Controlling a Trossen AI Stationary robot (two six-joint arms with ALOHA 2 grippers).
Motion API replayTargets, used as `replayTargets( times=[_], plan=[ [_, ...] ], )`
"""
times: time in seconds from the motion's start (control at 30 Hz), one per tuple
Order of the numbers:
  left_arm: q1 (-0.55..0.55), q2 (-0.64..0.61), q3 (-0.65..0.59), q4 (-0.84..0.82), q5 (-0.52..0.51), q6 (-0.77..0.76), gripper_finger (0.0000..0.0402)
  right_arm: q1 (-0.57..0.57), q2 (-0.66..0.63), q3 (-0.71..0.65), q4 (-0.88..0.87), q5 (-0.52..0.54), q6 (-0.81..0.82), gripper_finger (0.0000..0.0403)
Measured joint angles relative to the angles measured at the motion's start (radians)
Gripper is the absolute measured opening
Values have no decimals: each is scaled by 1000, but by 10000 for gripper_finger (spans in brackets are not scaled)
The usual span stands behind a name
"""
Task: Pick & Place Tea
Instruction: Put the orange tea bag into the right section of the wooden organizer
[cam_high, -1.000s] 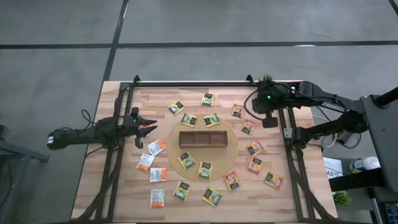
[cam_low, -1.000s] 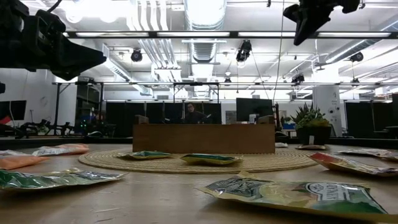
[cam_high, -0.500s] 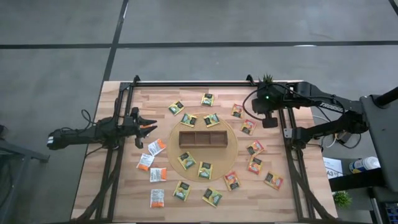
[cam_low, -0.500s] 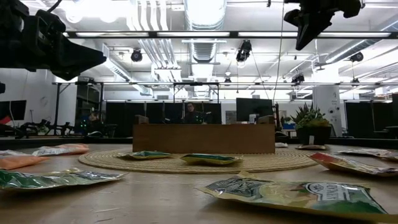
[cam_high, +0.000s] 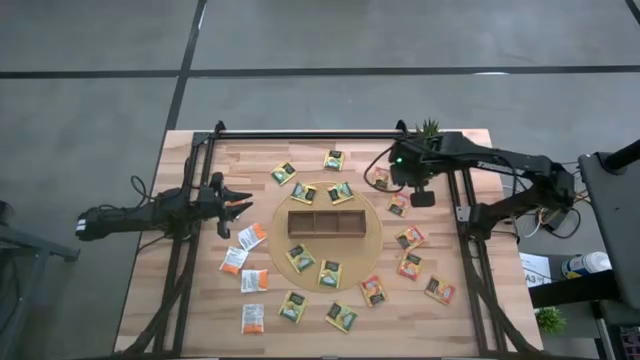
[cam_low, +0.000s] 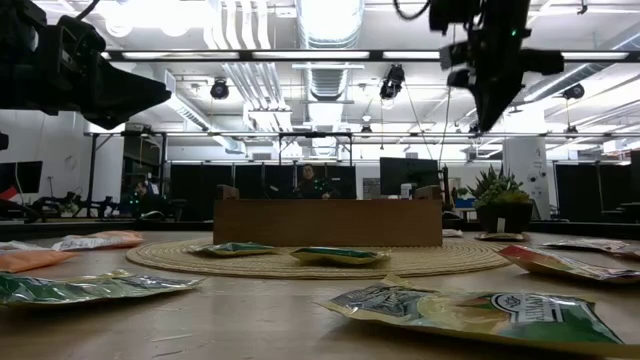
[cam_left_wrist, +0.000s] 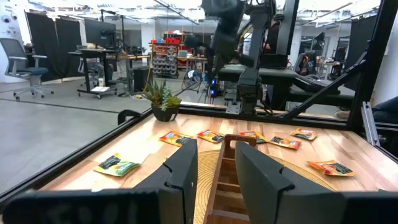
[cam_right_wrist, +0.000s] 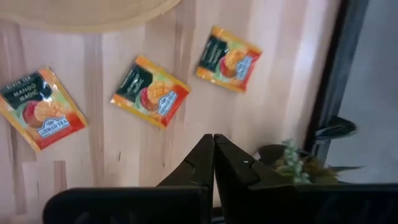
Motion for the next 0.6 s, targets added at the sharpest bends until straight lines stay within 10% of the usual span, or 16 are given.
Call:
replayTargets(
  times=[0.6],
  plan=[
    [0,0,0,0,0,0,104,-22,4,-167,163,-237,-242,25]
  ],
)
